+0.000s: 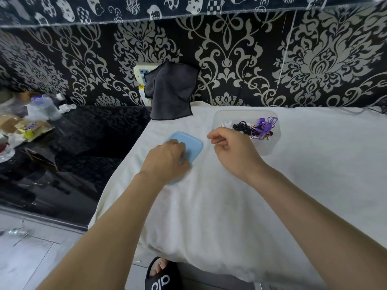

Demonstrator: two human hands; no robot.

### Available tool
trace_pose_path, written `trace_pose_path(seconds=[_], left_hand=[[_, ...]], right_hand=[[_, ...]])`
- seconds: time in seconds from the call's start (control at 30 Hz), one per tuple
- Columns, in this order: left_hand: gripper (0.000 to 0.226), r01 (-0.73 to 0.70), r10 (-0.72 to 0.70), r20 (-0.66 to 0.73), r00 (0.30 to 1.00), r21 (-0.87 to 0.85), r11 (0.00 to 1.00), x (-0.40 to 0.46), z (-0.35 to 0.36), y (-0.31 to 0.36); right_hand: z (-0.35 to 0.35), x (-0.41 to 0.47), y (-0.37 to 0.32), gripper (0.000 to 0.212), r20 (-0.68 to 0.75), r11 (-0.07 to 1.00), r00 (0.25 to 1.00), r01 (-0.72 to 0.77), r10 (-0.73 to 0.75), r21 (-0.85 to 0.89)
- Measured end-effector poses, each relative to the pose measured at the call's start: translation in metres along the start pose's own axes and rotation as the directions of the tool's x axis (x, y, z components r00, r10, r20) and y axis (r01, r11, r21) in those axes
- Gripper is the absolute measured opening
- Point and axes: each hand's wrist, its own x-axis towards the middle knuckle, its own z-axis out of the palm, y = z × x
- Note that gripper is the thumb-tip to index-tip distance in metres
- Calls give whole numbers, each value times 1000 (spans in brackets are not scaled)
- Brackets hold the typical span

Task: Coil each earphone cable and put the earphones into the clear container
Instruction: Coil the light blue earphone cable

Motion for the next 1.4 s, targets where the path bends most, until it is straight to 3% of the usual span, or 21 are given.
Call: trace_pose_path(seconds=[0.07,0.13,0.2,0.27,0.33,0.43,0.63,0.83,0.97,1.17,1.4], left_hand=[[36,13,-16,-39,999,-64,998,-5,-2,-4],[71,126,-127,-32,991,-36,991,-10,-3,-9],[99,275,-280,87,956,62,959,-16,-3,-14],[108,312,-331,242,912,114,943,-21,0,-18],[104,300,-313,275,909,91,950,-21,1,-22],[95,284,-277,216,936,1,959,-21,-2,-22],[101,180,-164,119,979,-137,974,-19,-16,-22],[97,174,-159,80,984,-245,954,-23,-35,-22],[91,90,-98,-9,995,-309,947,-26,-59,-22],[82,-150,105,-125,987,-435,888,-13,-80,13],[84,-339,282,-190,940,-451,826,26,-59,64]], right_hand=[[1,-3,0,37,26,1000,999,-31,31,4],[2,-6,0,37,86,998,994,-69,70,-17],[5,-8,-1,40,197,993,976,-79,95,-87],[8,-11,-2,46,295,985,948,-75,119,-156],[11,-12,-3,47,327,983,932,-115,158,-145],[13,-9,-2,45,283,986,945,-147,164,-80],[5,-1,-9,46,221,977,965,-171,141,124],[1,-1,-14,36,232,963,965,-169,120,208],[-13,-1,-24,42,109,947,989,-123,95,296],[-48,-2,-27,24,-40,897,992,-90,119,433],[-87,2,4,23,-328,885,909,-87,259,457]])
